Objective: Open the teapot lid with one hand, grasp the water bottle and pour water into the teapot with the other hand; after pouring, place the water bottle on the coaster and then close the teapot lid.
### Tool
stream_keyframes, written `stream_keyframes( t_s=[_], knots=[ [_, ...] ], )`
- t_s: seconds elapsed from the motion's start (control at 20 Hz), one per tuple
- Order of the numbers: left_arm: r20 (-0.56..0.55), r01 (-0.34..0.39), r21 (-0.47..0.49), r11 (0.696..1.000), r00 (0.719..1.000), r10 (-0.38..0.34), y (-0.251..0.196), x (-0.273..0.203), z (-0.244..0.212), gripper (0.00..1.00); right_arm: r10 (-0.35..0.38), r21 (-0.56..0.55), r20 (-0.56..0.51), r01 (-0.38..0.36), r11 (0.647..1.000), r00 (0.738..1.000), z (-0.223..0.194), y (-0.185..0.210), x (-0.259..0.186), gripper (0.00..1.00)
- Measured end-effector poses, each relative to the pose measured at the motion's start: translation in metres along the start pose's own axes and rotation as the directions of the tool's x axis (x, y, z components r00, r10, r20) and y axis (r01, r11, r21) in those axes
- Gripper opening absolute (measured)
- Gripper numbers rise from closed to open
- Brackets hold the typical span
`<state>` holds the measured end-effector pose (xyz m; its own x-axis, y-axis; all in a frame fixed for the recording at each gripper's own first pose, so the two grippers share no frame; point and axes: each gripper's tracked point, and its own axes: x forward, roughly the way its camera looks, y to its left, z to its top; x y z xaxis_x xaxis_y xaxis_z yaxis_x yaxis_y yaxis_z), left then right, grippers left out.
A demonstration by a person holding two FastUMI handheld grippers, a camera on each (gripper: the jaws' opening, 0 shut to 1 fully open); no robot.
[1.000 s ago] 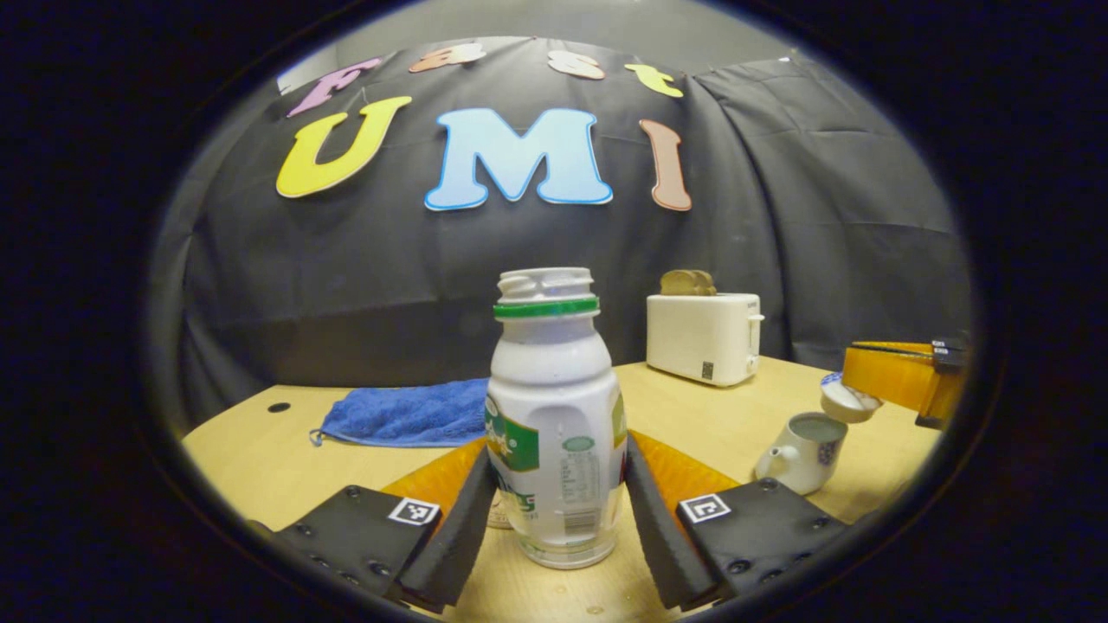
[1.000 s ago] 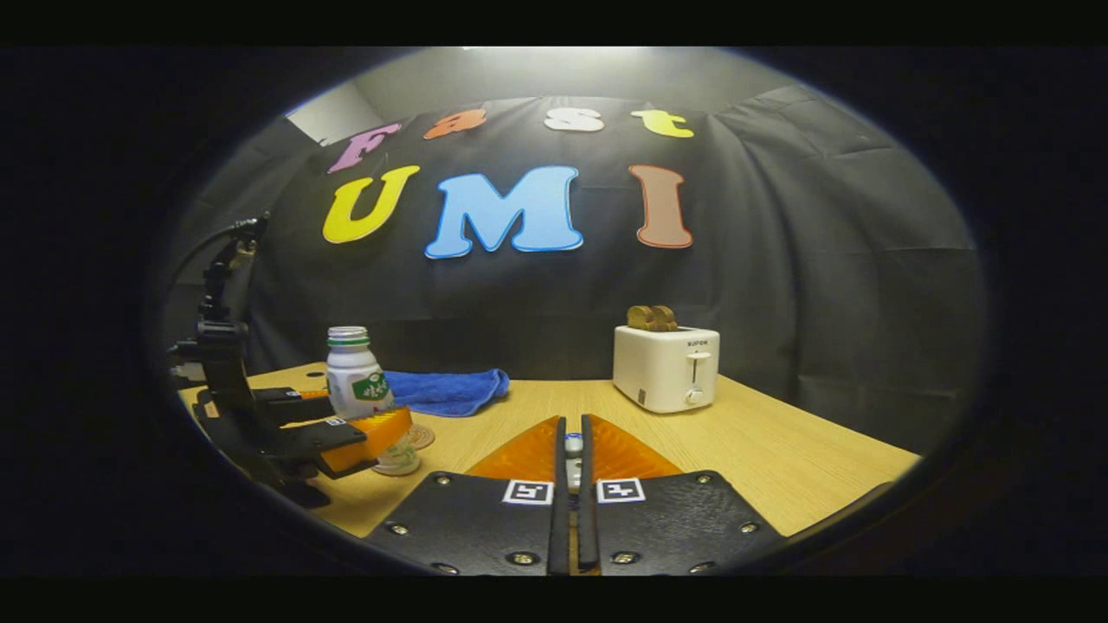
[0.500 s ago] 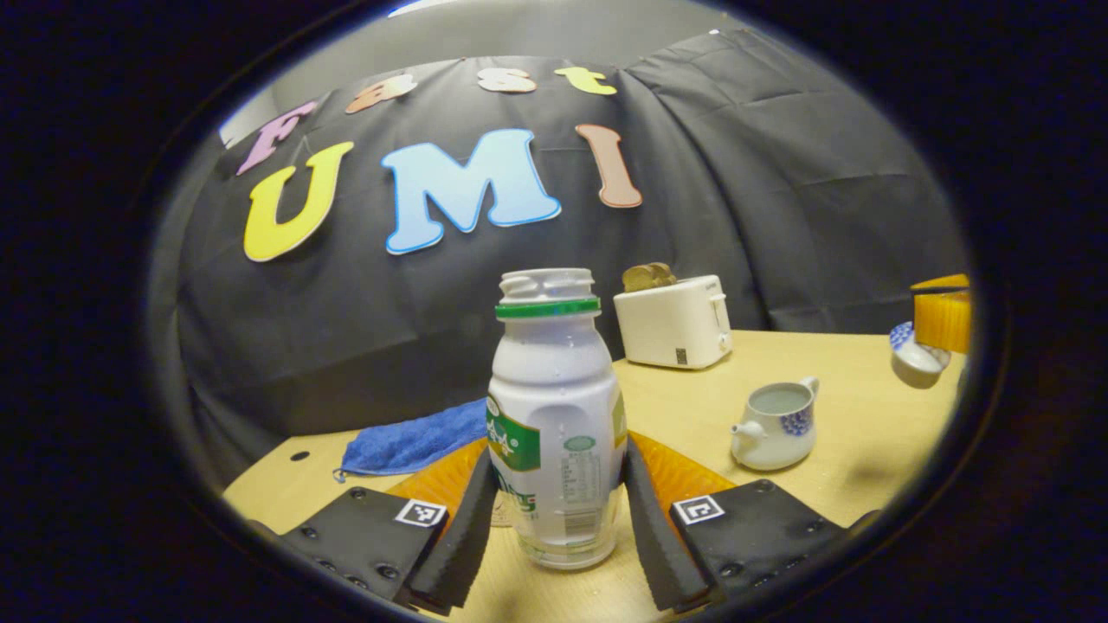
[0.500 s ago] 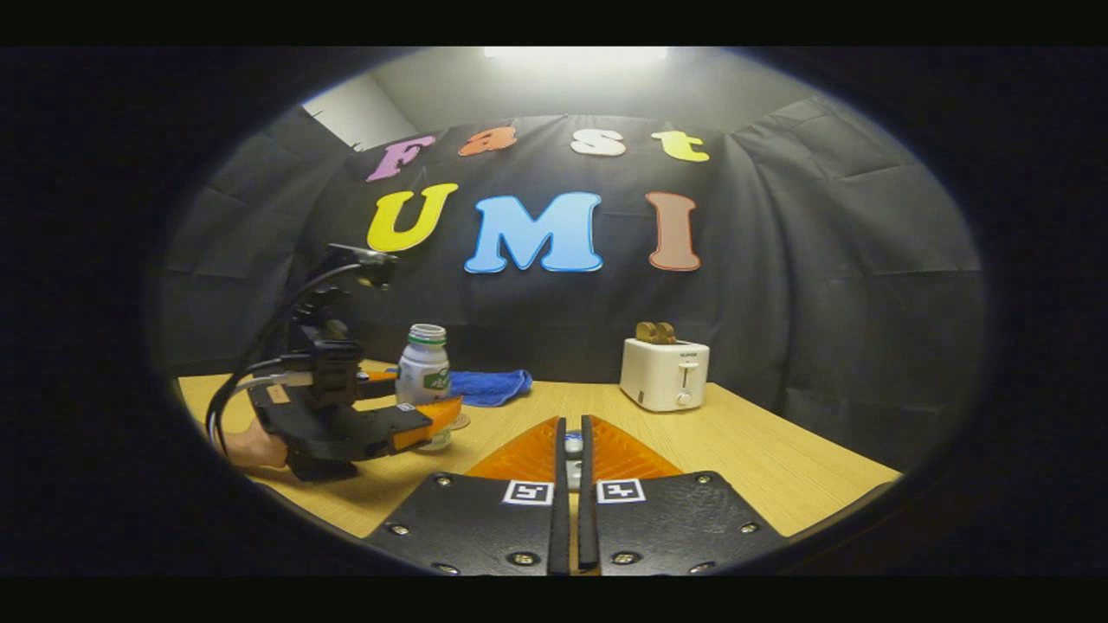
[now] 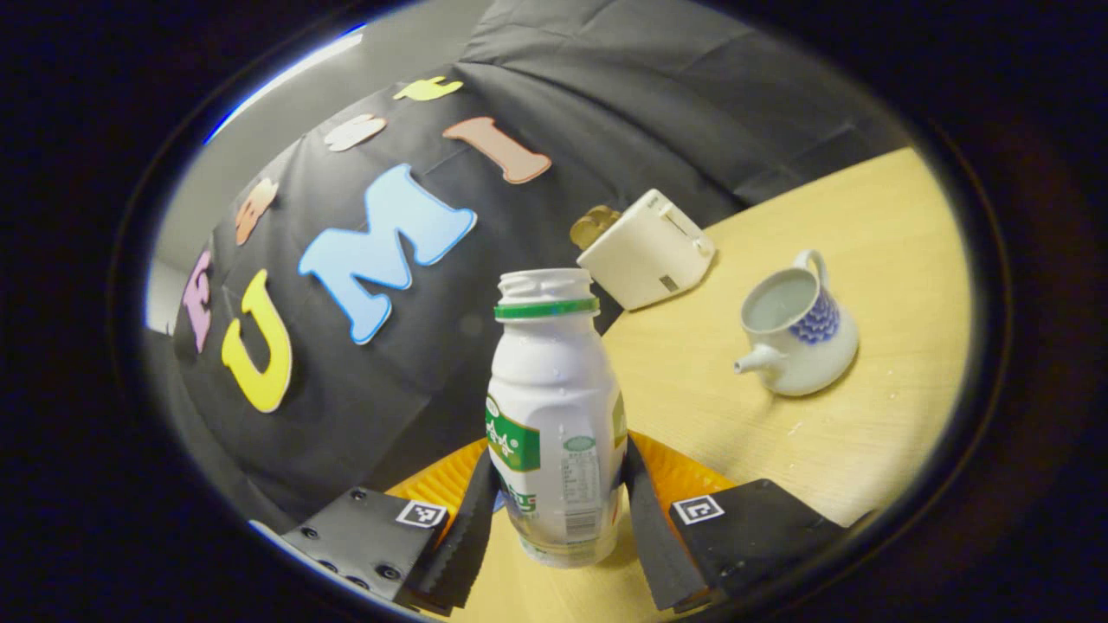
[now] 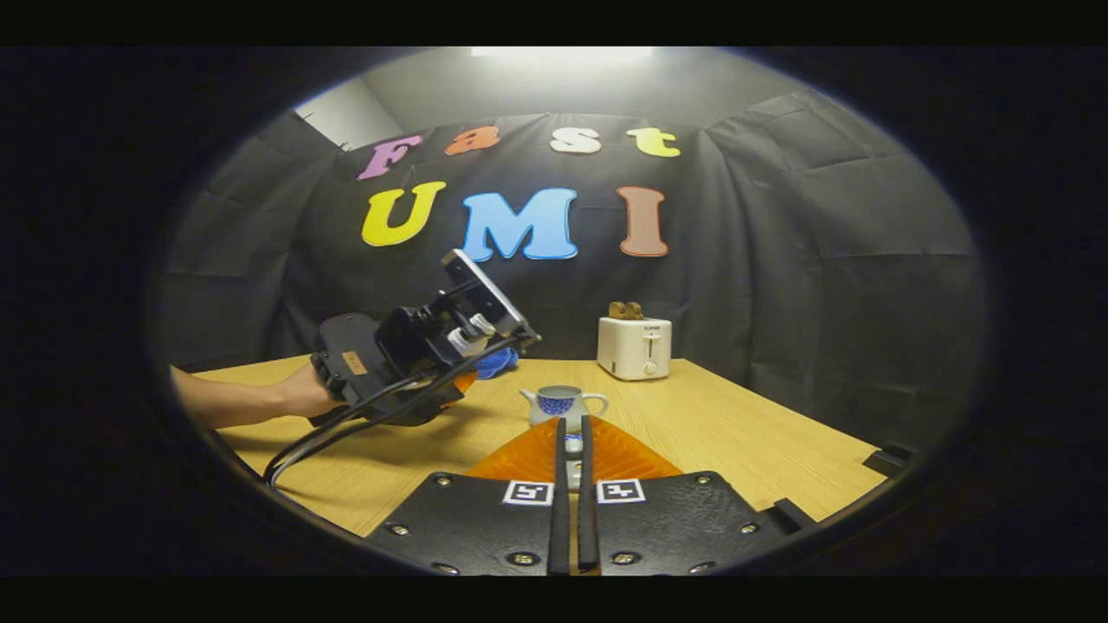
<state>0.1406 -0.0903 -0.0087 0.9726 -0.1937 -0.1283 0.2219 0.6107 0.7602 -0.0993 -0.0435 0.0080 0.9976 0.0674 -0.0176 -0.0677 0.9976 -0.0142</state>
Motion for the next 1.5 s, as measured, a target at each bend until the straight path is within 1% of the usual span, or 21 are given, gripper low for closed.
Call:
stream_keyframes(
  t_s=[0.05,0.1,0.15,0.3,0.35,0.5,0.55,0.65,0.7,0.75,0.85,0.9,0.95,1.1,1.15,1.2,1.3,1.35,1.4,1.45,1.5],
  knots=[
    [-0.007,0.008,0.042,0.999,1.000,-0.008,-0.007,0.004,0.002,0.84,-0.002,0.004,0.001,0.002,1.000,1.000,0.000,-0.001,-0.003,0.04],
    [-0.009,0.017,0.073,0.997,1.000,-0.016,-0.014,0.005,0.002,0.84,-0.007,0.007,0.010,0.007,1.000,1.000,0.002,-0.004,-0.004,0.04],
    [-0.011,0.021,0.100,0.995,1.000,-0.020,-0.017,0.007,0.004,0.80,-0.014,0.008,0.020,0.014,1.000,1.000,0.004,-0.007,-0.007,0.04],
    [-0.016,0.021,0.176,0.984,1.000,-0.019,-0.022,0.014,0.007,0.80,-0.027,0.010,0.022,0.027,1.000,0.999,0.003,-0.014,-0.008,0.04],
    [-0.016,0.019,0.196,0.980,1.000,-0.016,-0.023,0.015,0.008,0.80,-0.028,0.014,0.016,0.028,1.000,0.999,0.000,-0.016,-0.008,0.00],
    [-0.021,0.018,0.253,0.967,1.000,-0.013,-0.025,0.016,0.010,0.82,-0.030,0.025,0.007,0.030,0.999,1.000,-0.002,-0.018,-0.008,0.00],
    [-0.023,0.014,0.279,0.960,1.000,-0.008,-0.024,0.016,0.010,0.83,-0.029,0.027,0.007,0.029,0.999,1.000,-0.003,-0.018,-0.008,0.04],
    [-0.021,0.012,0.325,0.946,1.000,-0.005,-0.025,0.018,0.011,0.84,-0.027,0.029,0.009,0.027,0.999,1.000,-0.003,-0.018,-0.008,0.04],
    [-0.026,0.015,0.351,0.936,1.000,-0.007,-0.025,0.017,0.011,0.80,-0.025,0.028,0.009,0.025,0.999,1.000,-0.003,-0.018,-0.007,0.04],
    [-0.024,0.022,0.377,0.926,1.000,-0.014,-0.027,0.018,0.010,0.83,-0.025,0.027,0.008,0.025,0.999,1.000,-0.004,-0.018,-0.007,0.04],
    [-0.027,0.029,0.420,0.907,0.999,-0.019,-0.028,0.018,0.008,0.80,-0.025,0.029,0.006,0.025,0.999,1.000,-0.004,-0.019,-0.007,0.04],
    [-0.025,0.029,0.438,0.899,0.999,-0.020,-0.027,0.016,0.009,0.80,-0.028,0.032,0.005,0.028,0.999,1.000,-0.005,-0.021,-0.006,0.21],
    [-0.028,0.029,0.455,0.890,0.999,-0.018,-0.028,0.017,0.009,0.80,-0.029,0.034,0.004,0.029,0.999,1.000,-0.006,-0.022,-0.006,0.04],
    [-0.020,0.023,0.495,0.868,1.000,-0.015,-0.028,0.015,0.013,0.80,-0.031,0.039,0.000,0.031,0.999,1.000,-0.008,-0.022,-0.005,0.04],
    [-0.015,0.023,0.506,0.862,1.000,-0.017,-0.029,0.014,0.014,0.80,-0.030,0.039,0.000,0.030,0.999,1.000,-0.009,-0.022,-0.005,0.21],
    [-0.013,0.023,0.520,0.854,1.000,-0.019,-0.030,0.013,0.016,0.80,-0.030,0.037,-0.001,0.030,0.999,1.000,-0.008,-0.022,-0.005,0.04],
    [-0.009,0.021,0.555,0.832,1.000,-0.019,-0.032,0.012,0.019,0.80,-0.032,0.034,0.001,0.032,0.999,0.999,-0.007,-0.023,-0.006,0.04],
    [0.000,0.021,0.570,0.821,1.000,-0.025,-0.032,0.011,0.021,0.78,-0.035,0.033,0.002,0.035,0.999,0.999,-0.008,-0.025,-0.007,0.04],
    [0.000,0.022,0.579,0.815,1.000,-0.027,-0.033,0.012,0.022,0.81,-0.041,0.031,0.002,0.041,0.999,0.999,-0.008,-0.027,-0.007,0.04],
    [-0.001,0.025,0.584,0.811,1.000,-0.030,-0.033,0.016,0.025,0.84,-0.045,0.031,0.005,0.045,0.999,0.999,-0.007,-0.027,-0.007,0.00],
    [0.006,0.019,0.584,0.811,1.000,-0.028,-0.031,0.015,0.026,0.80,-0.046,0.034,0.006,0.046,0.998,0.999,-0.006,-0.028,-0.008,0.00]
  ],
)
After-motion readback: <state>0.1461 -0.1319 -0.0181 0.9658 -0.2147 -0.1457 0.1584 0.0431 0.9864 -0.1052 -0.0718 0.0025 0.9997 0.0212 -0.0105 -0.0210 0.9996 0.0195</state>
